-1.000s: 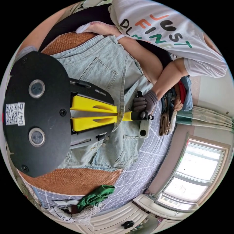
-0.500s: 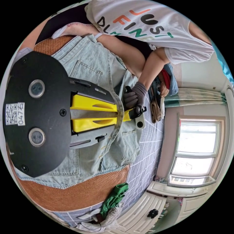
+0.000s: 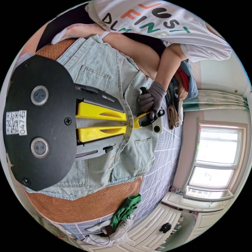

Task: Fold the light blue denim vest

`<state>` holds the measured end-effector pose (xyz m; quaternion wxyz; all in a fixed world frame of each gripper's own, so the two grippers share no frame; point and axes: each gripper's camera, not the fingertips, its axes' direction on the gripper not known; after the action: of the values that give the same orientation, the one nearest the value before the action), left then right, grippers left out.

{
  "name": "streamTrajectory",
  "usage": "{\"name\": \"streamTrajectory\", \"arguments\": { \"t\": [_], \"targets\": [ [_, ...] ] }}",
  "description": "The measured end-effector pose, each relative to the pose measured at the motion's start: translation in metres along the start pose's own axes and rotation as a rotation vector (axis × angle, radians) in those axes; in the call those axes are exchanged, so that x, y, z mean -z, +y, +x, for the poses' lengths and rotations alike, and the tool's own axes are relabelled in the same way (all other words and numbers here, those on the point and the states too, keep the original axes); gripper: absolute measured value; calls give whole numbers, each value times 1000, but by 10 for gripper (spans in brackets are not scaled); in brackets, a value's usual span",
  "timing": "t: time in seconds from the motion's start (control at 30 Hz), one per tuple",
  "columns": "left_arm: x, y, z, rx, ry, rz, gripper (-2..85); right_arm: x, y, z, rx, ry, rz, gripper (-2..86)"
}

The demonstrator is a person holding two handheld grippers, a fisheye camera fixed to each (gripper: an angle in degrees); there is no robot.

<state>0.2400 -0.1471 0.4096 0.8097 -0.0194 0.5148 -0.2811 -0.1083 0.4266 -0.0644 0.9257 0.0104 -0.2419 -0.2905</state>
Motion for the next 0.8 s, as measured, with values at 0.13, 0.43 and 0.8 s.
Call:
{"name": "streamTrajectory", "arguments": {
  "t": [0.13,0.43,0.8],
  "targets": [
    [5,6,-7,-5,-12,-7,-10,-9,-2,4,50,-20,-27,-5],
    [25,20,-24,-33,-6,15,-10,-44,-21,2,317,-29,-105,-4],
    [59,37,-47,-12,38,61,-10,-67,12,22,134,-53,-11,5]
  ]
}}
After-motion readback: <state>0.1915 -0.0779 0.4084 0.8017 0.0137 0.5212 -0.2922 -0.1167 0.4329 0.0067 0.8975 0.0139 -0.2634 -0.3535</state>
